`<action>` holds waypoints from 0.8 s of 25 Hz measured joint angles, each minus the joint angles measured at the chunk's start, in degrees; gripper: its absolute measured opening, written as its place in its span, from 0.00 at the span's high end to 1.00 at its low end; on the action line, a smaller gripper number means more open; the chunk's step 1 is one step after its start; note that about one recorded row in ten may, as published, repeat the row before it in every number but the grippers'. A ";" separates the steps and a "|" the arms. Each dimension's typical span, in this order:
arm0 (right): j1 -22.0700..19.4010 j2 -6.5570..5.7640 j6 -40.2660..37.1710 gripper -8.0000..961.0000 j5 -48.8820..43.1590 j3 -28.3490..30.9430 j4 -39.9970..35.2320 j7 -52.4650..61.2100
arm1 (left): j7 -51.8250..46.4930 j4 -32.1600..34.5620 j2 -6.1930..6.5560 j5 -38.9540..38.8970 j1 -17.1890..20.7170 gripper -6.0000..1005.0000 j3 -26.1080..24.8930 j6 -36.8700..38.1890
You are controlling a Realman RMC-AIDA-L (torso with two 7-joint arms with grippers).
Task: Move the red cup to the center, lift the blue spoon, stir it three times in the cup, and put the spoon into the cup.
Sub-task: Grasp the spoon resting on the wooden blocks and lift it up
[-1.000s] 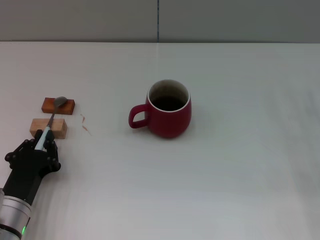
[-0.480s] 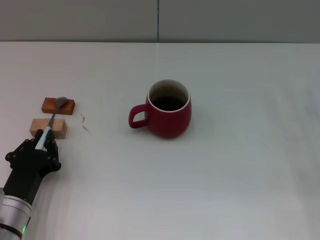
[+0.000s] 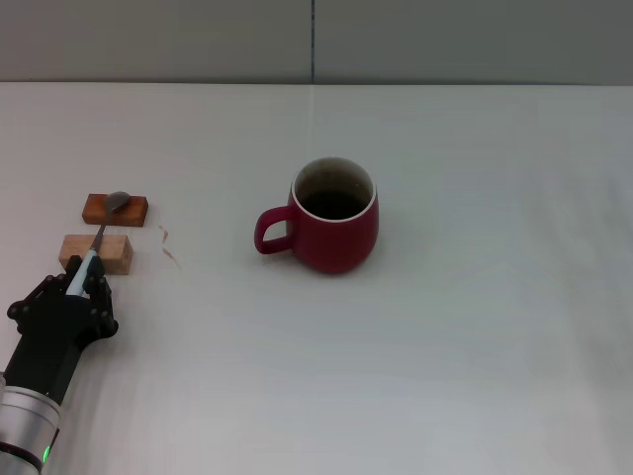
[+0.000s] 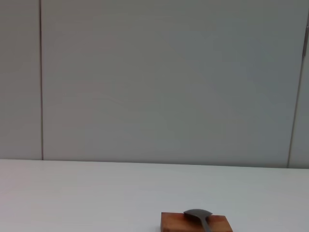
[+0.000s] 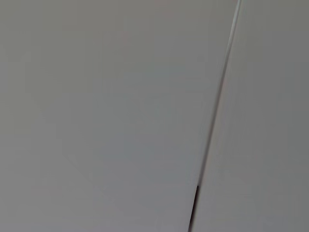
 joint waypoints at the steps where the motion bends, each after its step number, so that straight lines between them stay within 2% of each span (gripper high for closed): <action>1: 0.00 0.00 0.00 0.25 0.00 0.00 0.00 0.00 | 0.00 0.00 0.00 0.00 0.00 0.82 0.00 0.00; 20: -0.25 0.08 0.09 0.25 0.00 0.03 0.00 0.00 | -3.19 1.52 0.13 1.64 0.15 0.82 0.00 1.16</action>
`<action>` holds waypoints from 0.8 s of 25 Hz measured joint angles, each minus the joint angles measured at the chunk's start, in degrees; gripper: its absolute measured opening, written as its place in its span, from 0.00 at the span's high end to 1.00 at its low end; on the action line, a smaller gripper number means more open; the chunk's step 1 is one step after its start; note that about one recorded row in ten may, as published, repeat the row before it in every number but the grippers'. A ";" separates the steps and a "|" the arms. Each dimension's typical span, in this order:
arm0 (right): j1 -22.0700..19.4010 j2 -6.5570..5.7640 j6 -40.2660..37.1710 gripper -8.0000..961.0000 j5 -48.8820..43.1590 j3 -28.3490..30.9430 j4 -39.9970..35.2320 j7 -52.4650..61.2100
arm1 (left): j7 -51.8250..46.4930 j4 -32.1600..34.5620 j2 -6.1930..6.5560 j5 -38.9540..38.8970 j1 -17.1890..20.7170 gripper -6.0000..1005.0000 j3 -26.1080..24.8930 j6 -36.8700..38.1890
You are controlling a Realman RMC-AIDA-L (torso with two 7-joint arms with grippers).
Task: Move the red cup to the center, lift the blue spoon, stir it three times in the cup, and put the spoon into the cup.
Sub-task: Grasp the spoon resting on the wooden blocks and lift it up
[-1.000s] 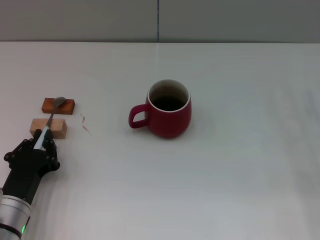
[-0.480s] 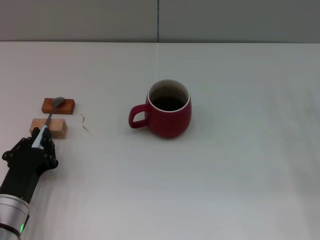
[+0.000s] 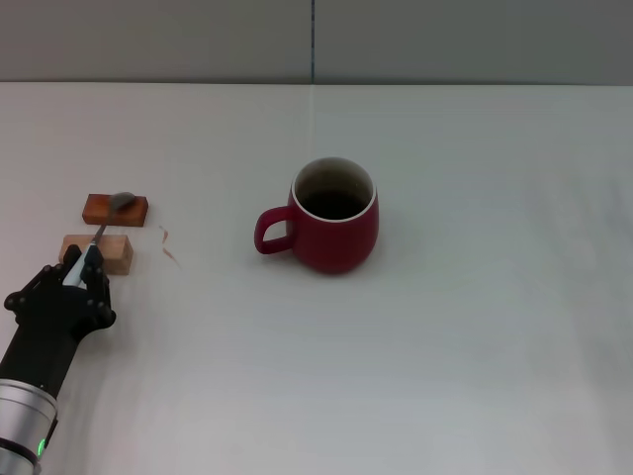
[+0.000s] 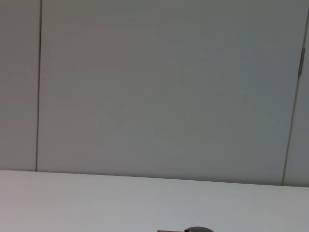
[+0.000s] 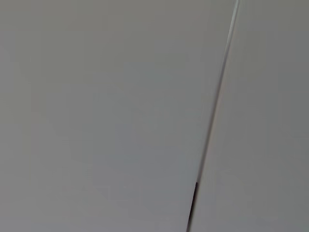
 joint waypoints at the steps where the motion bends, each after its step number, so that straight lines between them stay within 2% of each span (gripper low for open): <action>1: -0.01 0.02 0.00 0.25 0.00 0.02 0.00 0.00 | 0.00 0.00 0.00 0.00 0.00 0.82 0.00 0.00; 10: 0.13 0.23 0.00 0.25 0.00 -0.03 0.00 0.00 | 0.00 1.06 0.04 0.04 0.43 0.82 0.07 -3.01; 20: 0.25 0.29 -0.01 0.25 0.00 -0.03 0.00 0.00 | 0.00 1.47 0.04 0.03 0.74 0.82 0.35 -2.52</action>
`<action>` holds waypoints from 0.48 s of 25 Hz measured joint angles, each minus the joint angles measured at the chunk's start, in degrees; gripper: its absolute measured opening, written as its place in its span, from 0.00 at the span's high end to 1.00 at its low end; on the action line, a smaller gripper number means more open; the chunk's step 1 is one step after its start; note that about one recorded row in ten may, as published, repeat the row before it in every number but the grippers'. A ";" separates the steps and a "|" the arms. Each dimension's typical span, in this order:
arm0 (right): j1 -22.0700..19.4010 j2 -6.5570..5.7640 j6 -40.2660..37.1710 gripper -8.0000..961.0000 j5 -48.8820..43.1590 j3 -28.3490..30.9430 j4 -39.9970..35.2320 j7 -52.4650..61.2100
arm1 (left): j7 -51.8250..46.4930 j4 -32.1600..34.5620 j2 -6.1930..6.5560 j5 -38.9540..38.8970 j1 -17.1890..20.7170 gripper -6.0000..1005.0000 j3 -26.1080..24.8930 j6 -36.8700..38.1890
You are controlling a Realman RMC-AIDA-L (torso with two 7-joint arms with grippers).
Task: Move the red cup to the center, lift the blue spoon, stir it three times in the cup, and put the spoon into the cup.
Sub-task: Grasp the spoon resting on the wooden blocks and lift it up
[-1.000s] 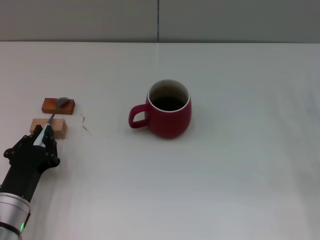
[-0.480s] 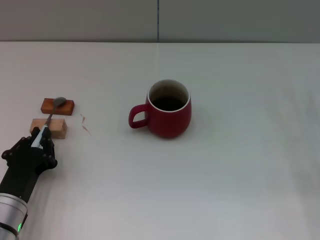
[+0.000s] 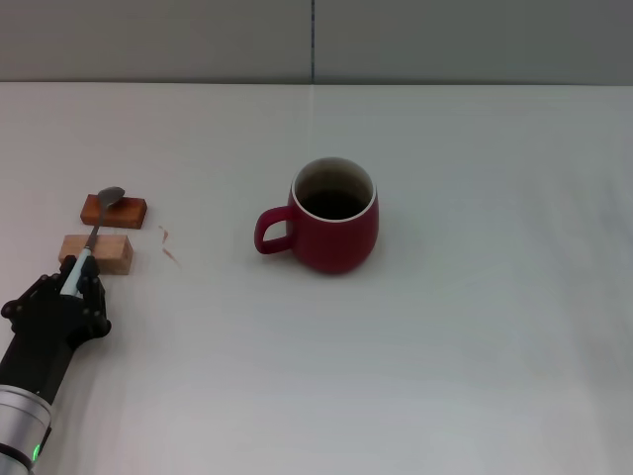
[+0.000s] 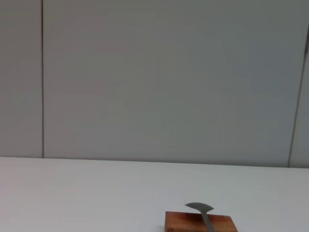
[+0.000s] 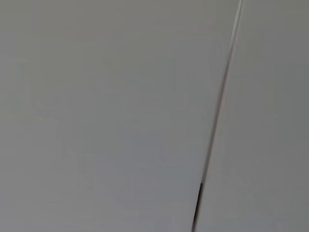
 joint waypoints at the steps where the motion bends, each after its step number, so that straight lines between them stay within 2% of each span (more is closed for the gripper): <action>1: 0.01 0.02 0.00 0.25 0.00 0.00 0.00 0.00 | 0.00 0.00 0.00 0.00 0.00 0.82 0.00 0.00; 12: -0.06 0.07 -0.24 0.25 0.00 0.08 0.00 0.00 | 0.00 0.17 0.00 2.08 0.09 0.82 -0.56 0.10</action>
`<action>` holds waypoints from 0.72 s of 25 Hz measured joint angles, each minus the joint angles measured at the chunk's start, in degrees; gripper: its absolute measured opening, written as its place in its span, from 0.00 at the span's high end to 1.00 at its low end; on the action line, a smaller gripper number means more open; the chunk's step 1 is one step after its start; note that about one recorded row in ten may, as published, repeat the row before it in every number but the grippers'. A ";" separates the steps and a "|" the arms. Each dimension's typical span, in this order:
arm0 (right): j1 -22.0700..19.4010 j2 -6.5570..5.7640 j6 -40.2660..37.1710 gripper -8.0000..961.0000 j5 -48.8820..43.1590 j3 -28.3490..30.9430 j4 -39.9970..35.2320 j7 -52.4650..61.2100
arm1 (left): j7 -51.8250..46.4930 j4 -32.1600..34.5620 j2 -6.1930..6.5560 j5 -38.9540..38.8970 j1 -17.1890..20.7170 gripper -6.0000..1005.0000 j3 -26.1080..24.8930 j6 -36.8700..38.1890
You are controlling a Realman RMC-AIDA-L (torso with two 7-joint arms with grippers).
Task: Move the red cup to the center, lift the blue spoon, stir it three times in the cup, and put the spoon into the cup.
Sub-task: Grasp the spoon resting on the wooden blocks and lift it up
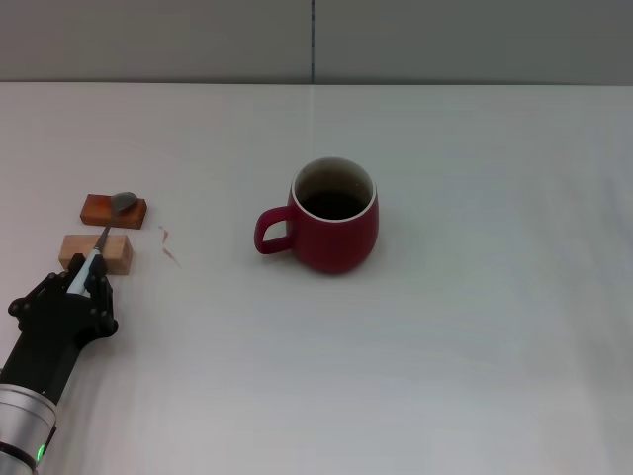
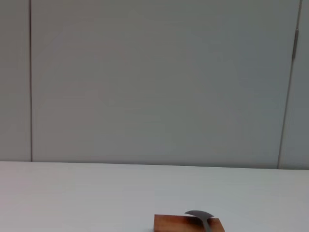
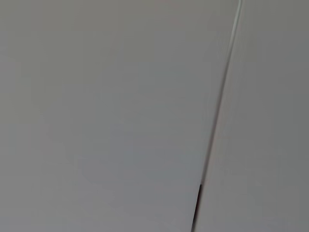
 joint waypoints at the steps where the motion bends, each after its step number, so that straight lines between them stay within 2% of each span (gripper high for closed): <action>1: -0.05 0.00 0.00 0.25 0.00 0.01 0.00 0.00 | 0.00 0.00 0.00 0.01 0.03 0.82 -0.15 -0.17; 18: -0.07 0.00 -0.02 0.25 0.00 -0.08 0.00 0.00 | 0.00 -0.06 0.14 0.21 0.01 0.82 -0.23 -0.90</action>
